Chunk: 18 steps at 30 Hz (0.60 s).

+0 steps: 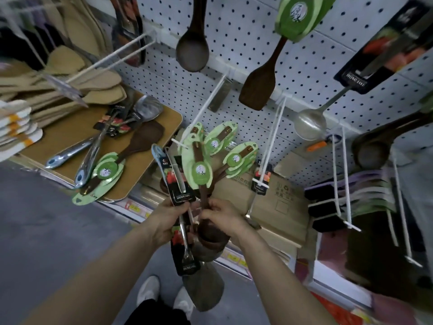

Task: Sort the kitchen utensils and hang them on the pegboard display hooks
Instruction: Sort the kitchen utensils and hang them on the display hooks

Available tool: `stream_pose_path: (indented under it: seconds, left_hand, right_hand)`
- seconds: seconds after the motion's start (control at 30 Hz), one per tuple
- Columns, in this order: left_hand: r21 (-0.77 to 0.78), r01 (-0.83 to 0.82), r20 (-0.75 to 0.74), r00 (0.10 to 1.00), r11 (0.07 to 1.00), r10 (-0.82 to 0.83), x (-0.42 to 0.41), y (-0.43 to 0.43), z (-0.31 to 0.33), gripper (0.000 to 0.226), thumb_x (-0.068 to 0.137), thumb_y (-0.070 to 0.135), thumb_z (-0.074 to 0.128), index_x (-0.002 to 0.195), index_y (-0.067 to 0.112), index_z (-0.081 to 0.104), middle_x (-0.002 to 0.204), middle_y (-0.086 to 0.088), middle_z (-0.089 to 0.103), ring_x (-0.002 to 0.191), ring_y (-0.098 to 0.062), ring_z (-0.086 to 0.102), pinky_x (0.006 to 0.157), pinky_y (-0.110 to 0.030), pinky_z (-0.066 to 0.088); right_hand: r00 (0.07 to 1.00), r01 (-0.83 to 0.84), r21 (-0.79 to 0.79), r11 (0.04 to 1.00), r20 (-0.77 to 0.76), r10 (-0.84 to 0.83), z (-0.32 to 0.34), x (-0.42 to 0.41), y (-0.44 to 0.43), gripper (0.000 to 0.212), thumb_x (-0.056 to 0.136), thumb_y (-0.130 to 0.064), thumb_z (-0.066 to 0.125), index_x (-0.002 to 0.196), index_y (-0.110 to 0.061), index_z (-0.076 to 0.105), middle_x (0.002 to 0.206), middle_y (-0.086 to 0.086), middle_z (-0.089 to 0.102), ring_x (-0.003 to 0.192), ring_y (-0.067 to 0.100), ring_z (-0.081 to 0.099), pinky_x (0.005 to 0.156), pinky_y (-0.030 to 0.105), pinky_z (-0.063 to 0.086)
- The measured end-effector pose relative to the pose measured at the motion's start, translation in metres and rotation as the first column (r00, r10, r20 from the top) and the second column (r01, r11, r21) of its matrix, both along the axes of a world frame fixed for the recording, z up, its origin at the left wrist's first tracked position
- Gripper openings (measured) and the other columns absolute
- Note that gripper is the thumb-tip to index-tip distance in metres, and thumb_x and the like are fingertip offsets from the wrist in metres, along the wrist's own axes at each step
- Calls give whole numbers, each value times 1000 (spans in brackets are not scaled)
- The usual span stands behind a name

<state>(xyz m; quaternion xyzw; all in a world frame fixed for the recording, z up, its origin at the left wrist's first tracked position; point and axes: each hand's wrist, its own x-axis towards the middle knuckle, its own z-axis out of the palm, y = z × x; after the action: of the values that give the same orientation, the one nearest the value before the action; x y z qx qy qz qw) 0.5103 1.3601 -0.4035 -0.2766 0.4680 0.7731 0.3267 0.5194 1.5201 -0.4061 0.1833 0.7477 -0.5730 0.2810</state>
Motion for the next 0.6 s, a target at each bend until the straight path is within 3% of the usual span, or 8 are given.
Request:
stream_pose_path:
  seconds: [0.07,0.17,0.27,0.37,0.43,0.5,0.6]
  left_hand:
    - [20,-65,27,998,998,65,0,-14,-1,20,95,-3,48,109,4,60,89,-12,74,90,-26,69,59,-39,59]
    - [47,-134,54,990,990,131,0,-37,-3,28,96,-2,45,122,4,55,107,-17,69,100,-29,66,59,-42,58]
    - [95,-188,64,981,978,183,-1,-58,-5,31,96,-1,44,126,3,54,110,-17,69,102,-28,66,62,-43,60]
    - [127,-217,67,975,968,210,-5,-73,-4,33,96,0,45,128,0,53,101,-13,72,89,-24,72,61,-39,60]
    - [135,-231,63,972,963,225,-8,-80,-6,34,96,0,46,129,1,53,99,-13,73,86,-24,73,63,-39,60]
    - [136,-234,57,972,963,228,-12,-82,-8,33,96,0,45,128,0,53,98,-13,74,87,-25,73,64,-39,60]
    - [140,-230,64,973,963,223,-17,-80,-14,34,96,1,45,129,1,51,99,-14,73,90,-26,72,61,-39,59]
  right_hand:
    - [983,182,-57,982,-19,-183,-6,-9,0,12,86,-2,67,92,-11,68,86,11,70,75,18,62,68,23,51]
    - [925,378,-106,919,3,-380,-31,-34,8,9,93,-10,63,101,-7,67,75,4,68,68,15,60,65,24,50]
    - [878,479,-115,870,61,-475,-61,-65,4,20,98,-10,57,116,-4,62,99,14,68,78,23,62,77,32,53]
    - [862,507,-21,862,-24,-507,-86,-99,2,21,100,-1,48,117,-8,56,101,15,60,75,20,56,65,25,49]
    - [850,524,9,852,-61,-523,-101,-117,2,28,97,6,45,121,-6,55,108,17,58,77,20,55,79,33,47]
    - [841,539,10,842,-61,-537,-110,-124,2,33,95,9,43,124,-3,55,102,18,63,76,21,56,83,39,48]
    - [832,552,-49,832,-24,-554,-103,-121,-1,37,95,12,38,127,-2,50,83,7,58,72,19,55,64,25,48]
